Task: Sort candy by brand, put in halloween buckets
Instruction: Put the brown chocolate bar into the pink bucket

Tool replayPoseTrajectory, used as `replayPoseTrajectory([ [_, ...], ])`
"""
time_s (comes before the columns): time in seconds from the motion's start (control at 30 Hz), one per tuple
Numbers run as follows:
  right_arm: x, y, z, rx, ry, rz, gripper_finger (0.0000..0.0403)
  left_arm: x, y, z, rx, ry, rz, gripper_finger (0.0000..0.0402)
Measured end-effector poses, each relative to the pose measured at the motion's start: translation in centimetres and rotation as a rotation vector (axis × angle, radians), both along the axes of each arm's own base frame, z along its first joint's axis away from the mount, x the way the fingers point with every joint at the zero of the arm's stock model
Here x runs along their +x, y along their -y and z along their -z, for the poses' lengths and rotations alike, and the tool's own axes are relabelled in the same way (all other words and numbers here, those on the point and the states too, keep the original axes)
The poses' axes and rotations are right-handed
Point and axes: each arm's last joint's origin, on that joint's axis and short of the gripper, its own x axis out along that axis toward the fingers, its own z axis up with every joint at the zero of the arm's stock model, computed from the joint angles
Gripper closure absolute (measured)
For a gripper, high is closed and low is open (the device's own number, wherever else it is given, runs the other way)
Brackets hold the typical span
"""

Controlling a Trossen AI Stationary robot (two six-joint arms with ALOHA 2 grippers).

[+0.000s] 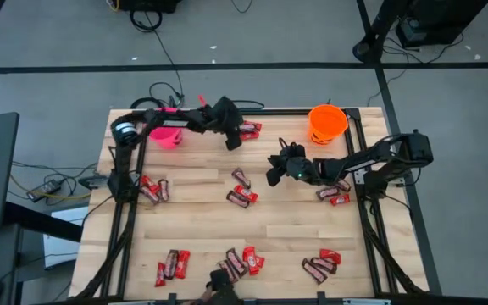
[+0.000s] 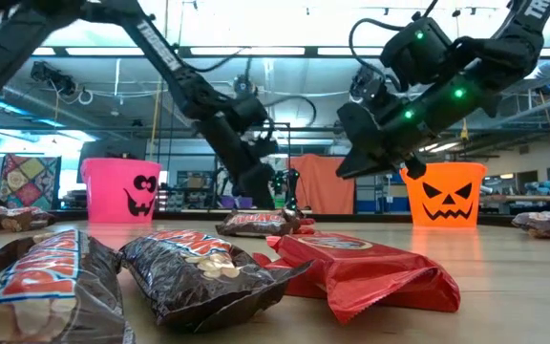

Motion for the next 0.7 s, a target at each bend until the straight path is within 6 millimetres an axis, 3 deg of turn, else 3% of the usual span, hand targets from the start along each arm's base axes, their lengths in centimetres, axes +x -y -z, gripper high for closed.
replayPoseTrajectory([
  [0.2,-0.1,0.1,-0.4,-0.031,-0.014,-0.027,0.0326,0.7,-1.5,0.1,-0.047,-0.099,-0.034,0.0199],
  [0.43,-0.1,0.0,-0.2,-0.029,-0.052,-0.086,0.0326,0.3,-1.9,0.4,-0.071,-0.134,-0.043,0.0204],
  [0.7,-0.2,-0.1,-0.1,-0.045,-0.084,-0.127,0.0326,0.1,-2.2,0.4,-0.088,-0.12,-0.036,0.0292],
])
